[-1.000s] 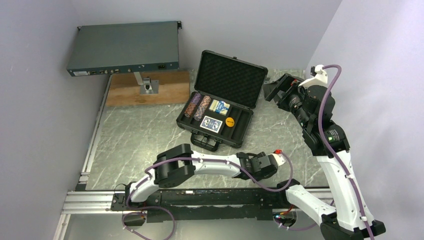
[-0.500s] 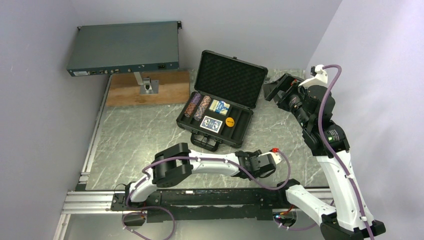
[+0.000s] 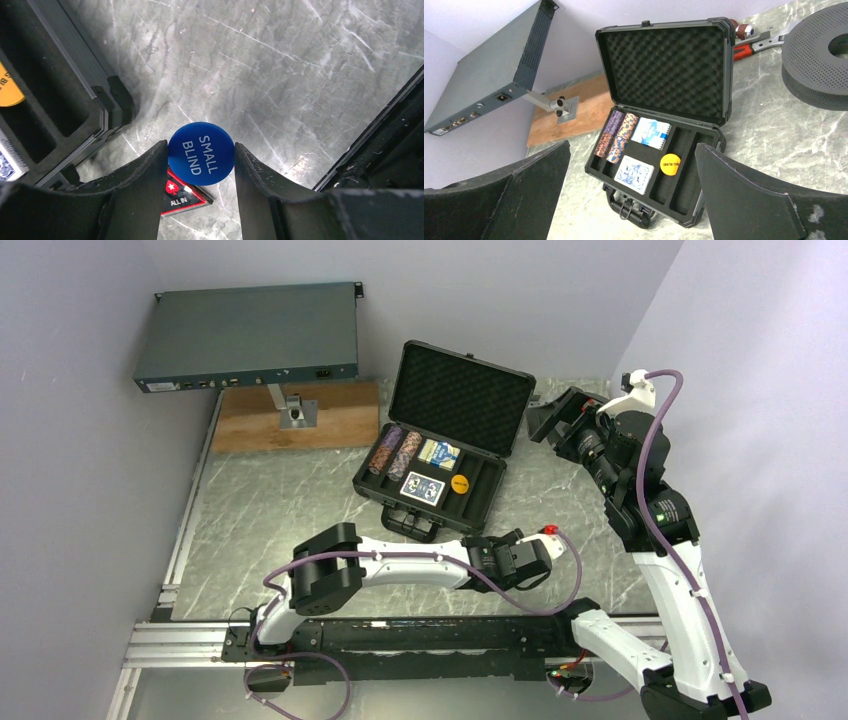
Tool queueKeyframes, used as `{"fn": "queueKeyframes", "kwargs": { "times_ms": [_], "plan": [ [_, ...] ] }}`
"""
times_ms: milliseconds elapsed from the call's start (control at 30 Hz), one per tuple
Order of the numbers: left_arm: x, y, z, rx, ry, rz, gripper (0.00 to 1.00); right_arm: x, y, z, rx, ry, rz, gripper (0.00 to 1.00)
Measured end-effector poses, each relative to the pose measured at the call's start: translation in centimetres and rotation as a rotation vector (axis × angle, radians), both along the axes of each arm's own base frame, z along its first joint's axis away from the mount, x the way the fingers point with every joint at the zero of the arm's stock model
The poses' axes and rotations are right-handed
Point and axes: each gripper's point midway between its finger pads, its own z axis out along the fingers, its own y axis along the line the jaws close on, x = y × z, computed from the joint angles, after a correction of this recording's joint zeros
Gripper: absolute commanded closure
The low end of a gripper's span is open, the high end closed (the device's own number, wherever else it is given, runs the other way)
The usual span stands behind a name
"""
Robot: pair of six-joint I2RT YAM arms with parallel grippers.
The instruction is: Pack up texas hold em set
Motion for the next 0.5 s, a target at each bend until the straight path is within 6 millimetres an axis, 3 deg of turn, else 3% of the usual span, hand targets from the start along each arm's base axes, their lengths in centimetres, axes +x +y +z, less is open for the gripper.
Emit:
{"fn": "queueKeyframes", "kwargs": {
  "times_ms": [300,500],
  "plan": [
    [1.5,1.6,1.5,0.018,-0.045,0.035,0.61,-0.2,-0.1,0.2,0.003,-0.008,0.0,0.0],
    [3.6,3.1,2.5,0.019,-0.063,0.087,0.61,-0.3,-0.1,0.3,0.003,-0.01,0.0,0.0]
  ]
}}
